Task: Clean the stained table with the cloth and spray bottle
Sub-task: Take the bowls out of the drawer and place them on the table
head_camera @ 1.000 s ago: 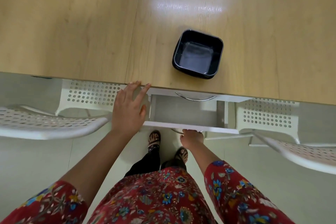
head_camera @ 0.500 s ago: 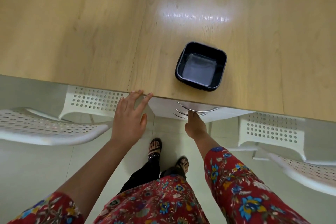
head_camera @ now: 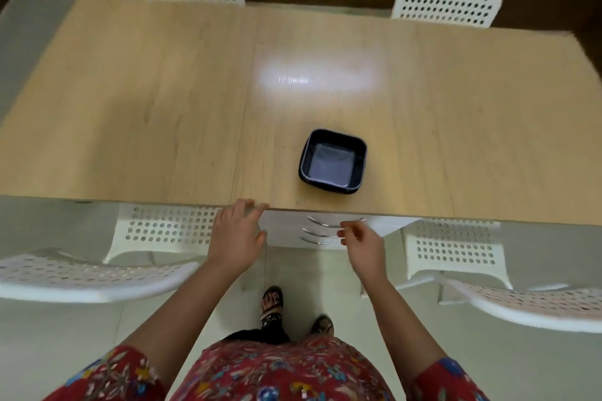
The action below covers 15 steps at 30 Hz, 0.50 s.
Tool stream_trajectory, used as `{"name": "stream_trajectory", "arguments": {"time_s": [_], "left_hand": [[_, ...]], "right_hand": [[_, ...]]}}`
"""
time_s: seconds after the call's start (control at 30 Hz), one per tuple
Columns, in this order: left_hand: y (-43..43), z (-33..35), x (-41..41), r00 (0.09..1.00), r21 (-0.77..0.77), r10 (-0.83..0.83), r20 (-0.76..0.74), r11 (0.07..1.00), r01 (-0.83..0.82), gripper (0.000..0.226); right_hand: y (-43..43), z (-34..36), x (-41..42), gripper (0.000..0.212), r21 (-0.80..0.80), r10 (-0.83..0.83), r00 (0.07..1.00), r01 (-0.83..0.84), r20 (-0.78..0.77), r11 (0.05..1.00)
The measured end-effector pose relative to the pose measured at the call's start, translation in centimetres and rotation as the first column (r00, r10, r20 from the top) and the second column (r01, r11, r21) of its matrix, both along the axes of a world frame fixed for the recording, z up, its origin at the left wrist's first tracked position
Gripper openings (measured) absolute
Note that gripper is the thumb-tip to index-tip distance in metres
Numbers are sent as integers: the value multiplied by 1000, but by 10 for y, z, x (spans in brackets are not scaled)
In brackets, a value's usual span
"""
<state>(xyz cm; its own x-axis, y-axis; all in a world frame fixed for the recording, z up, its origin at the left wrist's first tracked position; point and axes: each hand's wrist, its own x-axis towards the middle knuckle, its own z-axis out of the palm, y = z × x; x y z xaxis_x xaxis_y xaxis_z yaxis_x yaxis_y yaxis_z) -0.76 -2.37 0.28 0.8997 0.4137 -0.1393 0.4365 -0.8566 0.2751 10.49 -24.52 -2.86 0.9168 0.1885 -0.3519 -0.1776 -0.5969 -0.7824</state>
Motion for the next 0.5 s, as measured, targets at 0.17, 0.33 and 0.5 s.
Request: {"name": "stream_trajectory", "arguments": {"time_s": [0.17, 0.33, 0.5], "left_hand": [[9, 19, 28, 988, -221, 121, 95, 970, -98, 47], [9, 32, 69, 973, -478, 231, 24, 857, -192, 38], [6, 25, 98, 955, -595, 291, -50, 760, -263, 36]], "right_hand": [[24, 46, 51, 29, -47, -125, 986, 131, 109, 990], [35, 68, 82, 42, -230, 35, 994, -11, 100, 973], [33, 68, 90, 69, -286, 249, 968, -227, 42, 931]]}}
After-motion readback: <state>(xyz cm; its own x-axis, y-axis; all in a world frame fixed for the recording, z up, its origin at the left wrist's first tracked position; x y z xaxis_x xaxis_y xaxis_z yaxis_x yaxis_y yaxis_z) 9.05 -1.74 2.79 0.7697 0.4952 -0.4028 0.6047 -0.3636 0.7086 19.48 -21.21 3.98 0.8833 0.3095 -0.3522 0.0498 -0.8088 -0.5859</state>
